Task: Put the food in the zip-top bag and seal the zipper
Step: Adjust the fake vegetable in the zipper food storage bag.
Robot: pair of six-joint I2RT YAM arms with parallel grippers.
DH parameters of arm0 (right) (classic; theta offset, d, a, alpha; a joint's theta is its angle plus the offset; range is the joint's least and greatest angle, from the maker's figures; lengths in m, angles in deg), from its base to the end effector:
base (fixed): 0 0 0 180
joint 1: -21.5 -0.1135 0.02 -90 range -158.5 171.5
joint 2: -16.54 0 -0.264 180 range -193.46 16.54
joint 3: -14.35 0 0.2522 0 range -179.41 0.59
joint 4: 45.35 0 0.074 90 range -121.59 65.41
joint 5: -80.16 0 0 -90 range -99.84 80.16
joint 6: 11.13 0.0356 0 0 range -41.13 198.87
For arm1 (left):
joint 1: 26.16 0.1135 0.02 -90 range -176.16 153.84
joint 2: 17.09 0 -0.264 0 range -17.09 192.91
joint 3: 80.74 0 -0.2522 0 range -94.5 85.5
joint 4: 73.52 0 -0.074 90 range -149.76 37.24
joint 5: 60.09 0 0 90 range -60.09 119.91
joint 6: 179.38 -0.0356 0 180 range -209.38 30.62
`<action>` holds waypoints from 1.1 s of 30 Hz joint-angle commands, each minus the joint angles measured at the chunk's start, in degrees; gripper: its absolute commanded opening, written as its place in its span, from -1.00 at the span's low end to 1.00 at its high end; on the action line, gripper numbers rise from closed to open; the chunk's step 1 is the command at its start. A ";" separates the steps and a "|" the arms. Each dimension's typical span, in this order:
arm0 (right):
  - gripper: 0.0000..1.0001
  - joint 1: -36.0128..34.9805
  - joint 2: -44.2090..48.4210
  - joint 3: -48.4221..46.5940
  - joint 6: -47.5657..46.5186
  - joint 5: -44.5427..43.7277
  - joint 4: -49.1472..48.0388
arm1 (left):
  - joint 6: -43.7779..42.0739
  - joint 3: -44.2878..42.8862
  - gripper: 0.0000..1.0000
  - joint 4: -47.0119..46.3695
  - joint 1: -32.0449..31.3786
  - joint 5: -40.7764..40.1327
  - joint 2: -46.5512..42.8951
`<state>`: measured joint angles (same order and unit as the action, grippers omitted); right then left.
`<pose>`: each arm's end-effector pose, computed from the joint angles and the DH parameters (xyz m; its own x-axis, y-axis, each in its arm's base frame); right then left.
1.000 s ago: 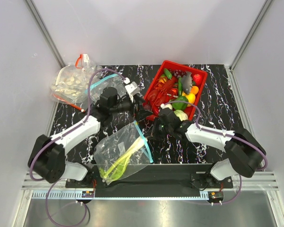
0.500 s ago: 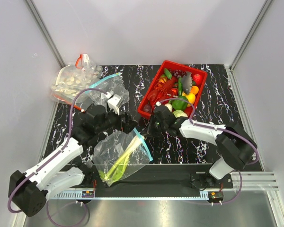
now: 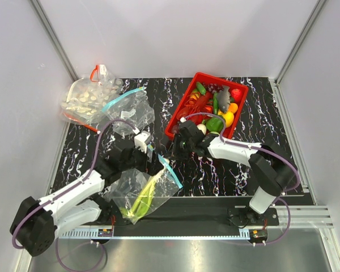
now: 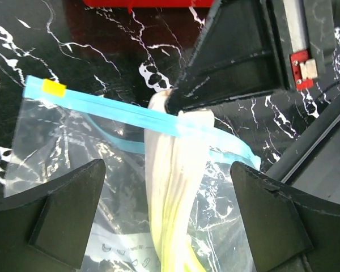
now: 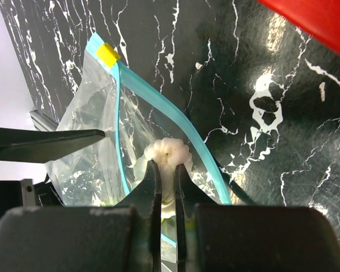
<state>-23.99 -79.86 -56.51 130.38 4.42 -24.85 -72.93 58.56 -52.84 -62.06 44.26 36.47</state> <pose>0.2407 0.2574 0.1890 -0.9489 0.1169 -0.2932 -0.1098 0.7488 0.6537 0.1564 -0.1241 0.2098 -0.6375 0.1228 -0.7606 0.5786 0.7282 -0.3674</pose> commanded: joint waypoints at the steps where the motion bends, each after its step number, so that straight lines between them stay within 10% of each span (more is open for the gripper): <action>1: -0.84 0.67 -1.42 -1.78 -3.34 -1.26 0.20 | -1.06 0.84 0.98 -4.19 -0.84 0.24 3.20; 13: -0.77 0.76 -0.98 -2.49 -4.04 0.15 1.08 | -3.70 -1.09 0.90 -6.48 -3.48 -3.36 13.84; 21: -0.35 2.51 3.93 -4.15 -9.13 -7.30 10.20 | -5.81 -2.59 -0.40 -8.41 -3.65 -0.64 17.55; 33: 0.26 13.32 13.26 -12.06 -20.56 -25.16 27.97 | -18.46 -6.28 -0.57 -7.81 -5.05 8.85 15.43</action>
<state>-13.28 -66.38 -65.62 114.16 -14.38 -2.58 -84.71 56.18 -59.07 -66.22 49.64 52.67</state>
